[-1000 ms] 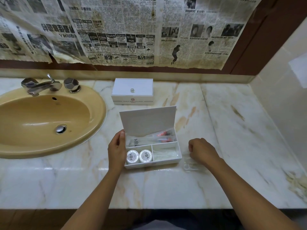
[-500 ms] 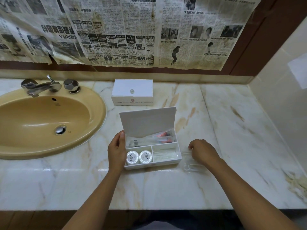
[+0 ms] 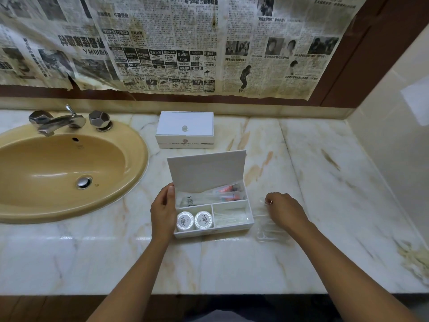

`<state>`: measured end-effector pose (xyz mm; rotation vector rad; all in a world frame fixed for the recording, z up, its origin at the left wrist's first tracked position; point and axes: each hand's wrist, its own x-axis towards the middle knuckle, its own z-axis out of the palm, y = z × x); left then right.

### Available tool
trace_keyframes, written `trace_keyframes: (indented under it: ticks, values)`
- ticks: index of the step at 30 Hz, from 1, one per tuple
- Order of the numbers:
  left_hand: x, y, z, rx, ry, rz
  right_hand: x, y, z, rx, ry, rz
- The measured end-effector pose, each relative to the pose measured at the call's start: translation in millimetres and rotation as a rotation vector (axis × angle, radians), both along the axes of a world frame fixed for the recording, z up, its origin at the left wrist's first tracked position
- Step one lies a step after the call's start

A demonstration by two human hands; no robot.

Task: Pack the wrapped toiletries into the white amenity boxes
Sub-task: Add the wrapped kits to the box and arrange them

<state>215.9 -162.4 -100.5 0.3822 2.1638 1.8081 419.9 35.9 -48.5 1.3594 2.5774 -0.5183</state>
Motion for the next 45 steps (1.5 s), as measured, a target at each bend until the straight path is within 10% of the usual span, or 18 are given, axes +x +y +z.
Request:
trace_keyframes:
  ticks: [14, 45]
  values:
    - [2.0, 0.1, 3.4, 0.025, -0.024, 0.002, -38.7, -36.9, 47.2, 0.03, 0.312, 0.201]
    - [2.0, -0.3, 4.8, 0.019, -0.049, 0.01, -56.0, -68.5, 19.1, -0.183, 0.001, 0.392]
